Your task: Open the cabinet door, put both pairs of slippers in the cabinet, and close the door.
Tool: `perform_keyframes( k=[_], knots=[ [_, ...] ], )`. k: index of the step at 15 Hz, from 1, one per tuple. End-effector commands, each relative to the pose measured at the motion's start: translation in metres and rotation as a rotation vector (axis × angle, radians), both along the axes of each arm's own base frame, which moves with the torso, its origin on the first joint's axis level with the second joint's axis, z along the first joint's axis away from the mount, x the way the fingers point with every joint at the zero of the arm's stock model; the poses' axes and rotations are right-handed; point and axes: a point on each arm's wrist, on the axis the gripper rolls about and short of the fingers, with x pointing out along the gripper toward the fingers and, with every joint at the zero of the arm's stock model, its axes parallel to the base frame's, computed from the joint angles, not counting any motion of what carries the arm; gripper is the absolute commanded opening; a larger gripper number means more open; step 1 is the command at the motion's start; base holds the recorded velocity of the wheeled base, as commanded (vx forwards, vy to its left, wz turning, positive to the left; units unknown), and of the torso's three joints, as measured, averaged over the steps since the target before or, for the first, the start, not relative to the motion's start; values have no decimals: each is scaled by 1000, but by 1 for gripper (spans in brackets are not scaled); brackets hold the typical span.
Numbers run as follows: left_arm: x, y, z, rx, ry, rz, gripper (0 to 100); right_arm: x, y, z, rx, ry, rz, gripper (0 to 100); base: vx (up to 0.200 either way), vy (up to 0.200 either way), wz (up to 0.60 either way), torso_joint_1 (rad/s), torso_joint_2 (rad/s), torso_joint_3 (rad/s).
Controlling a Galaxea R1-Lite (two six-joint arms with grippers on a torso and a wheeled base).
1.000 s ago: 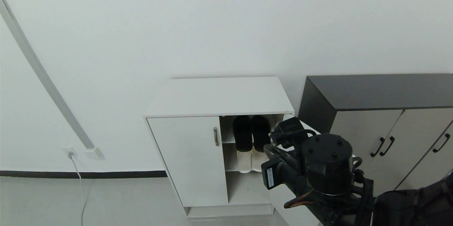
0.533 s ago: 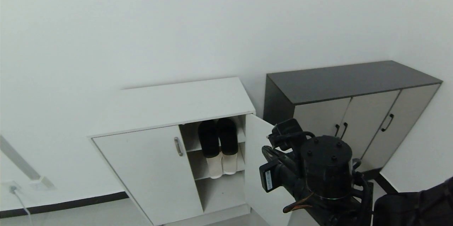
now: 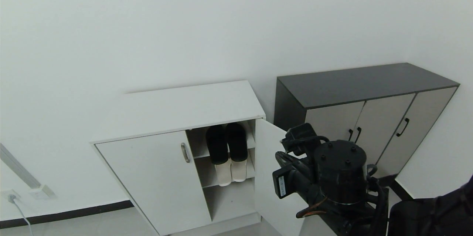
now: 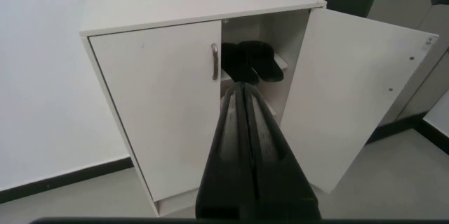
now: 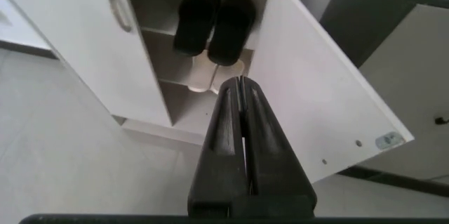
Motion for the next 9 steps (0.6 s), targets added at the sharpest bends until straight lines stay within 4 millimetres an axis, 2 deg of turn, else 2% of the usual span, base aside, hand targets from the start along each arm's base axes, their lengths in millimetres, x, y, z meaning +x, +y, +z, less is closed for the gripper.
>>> perform_keyframes(
  k=[1, 2, 7, 9],
  knots=[
    [0, 0, 0, 0, 0, 0, 0, 0, 0, 0, 0, 0, -1, 0, 0, 0, 0, 0, 0, 0],
    [0, 0, 0, 0, 2, 0, 0, 0, 0, 0, 0, 0, -1, 0, 0, 0, 0, 0, 0, 0],
    [0, 0, 0, 1, 2, 0, 0, 2, -1, -1, 0, 2, -4, 0, -200, 0, 0, 5, 3, 1],
    [0, 0, 0, 1, 2, 0, 0, 4, -3, -1, -1, 3, -15, 0, 0, 0, 0, 0, 0, 0]
  ],
)
